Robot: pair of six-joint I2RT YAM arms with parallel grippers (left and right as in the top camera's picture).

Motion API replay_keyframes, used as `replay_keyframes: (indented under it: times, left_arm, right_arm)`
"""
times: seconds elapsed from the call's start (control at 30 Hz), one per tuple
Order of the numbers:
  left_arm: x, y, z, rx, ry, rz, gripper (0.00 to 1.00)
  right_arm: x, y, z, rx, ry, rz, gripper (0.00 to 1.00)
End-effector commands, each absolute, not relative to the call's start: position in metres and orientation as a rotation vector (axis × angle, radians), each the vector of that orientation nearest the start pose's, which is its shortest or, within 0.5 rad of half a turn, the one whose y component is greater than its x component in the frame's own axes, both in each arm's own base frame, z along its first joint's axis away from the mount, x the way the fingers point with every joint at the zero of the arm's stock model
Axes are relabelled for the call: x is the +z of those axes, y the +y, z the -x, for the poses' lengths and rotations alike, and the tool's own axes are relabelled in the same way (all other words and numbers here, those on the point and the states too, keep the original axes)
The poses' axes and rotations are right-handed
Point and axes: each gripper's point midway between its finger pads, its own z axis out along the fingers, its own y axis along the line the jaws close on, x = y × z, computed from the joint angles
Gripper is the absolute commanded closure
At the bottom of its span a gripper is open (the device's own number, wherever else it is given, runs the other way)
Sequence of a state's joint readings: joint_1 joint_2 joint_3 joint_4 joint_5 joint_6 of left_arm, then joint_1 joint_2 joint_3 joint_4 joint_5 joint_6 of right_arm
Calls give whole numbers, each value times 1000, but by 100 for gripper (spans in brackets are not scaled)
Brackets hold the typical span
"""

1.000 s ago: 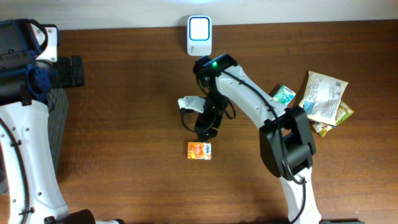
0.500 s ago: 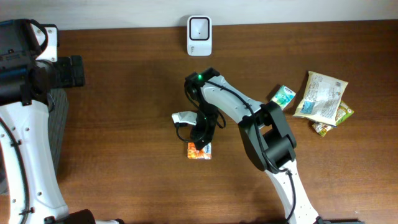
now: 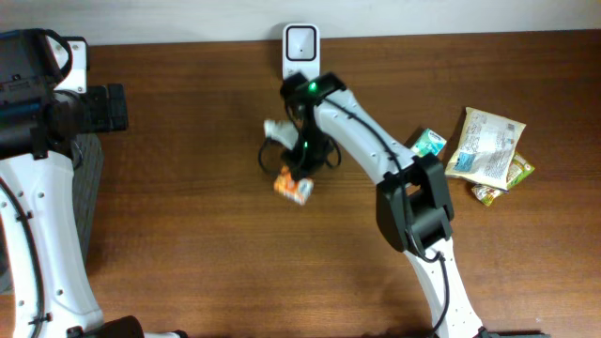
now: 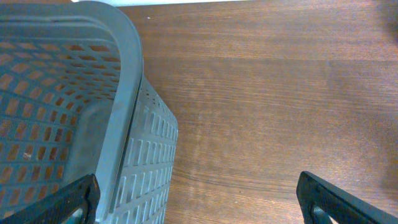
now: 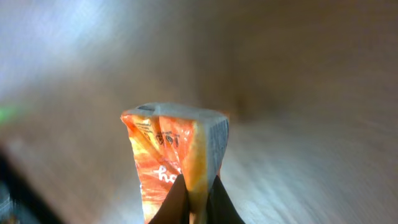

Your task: Scan the item barcode

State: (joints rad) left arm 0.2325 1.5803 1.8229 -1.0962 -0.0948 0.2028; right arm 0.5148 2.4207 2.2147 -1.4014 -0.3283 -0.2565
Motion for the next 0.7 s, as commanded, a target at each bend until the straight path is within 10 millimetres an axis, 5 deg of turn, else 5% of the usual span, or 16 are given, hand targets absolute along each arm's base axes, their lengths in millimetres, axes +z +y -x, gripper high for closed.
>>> replay_keyframes:
  times: [0.0, 0.07, 0.13, 0.23, 0.37, 0.47, 0.53, 0.67]
  left_arm:
    - [310, 113, -392, 325, 2444, 70, 1]
    - [310, 113, -392, 325, 2444, 70, 1]
    - [310, 113, -392, 325, 2444, 70, 1]
    - [310, 113, -392, 325, 2444, 70, 1]
    - [310, 113, -392, 325, 2444, 69, 1]
    - [310, 113, -391, 325, 2445, 70, 1]
    - [310, 113, -392, 325, 2444, 70, 1]
    - [310, 113, -392, 325, 2444, 70, 1]
  right_arm:
    - [73, 225, -422, -124, 3021, 436, 96]
    - [69, 209, -424, -383, 2955, 201, 96]
    - [62, 214, -421, -453, 2922, 192, 96]
    - [48, 245, -412, -303, 2953, 240, 96]
    - [55, 300, -403, 286, 3025, 431, 96]
    - [85, 320, -404, 824, 2982, 520, 96]
    - [119, 324, -404, 1279, 2846, 585, 96]
    - [159, 303, -416, 1680, 2655, 526, 96]
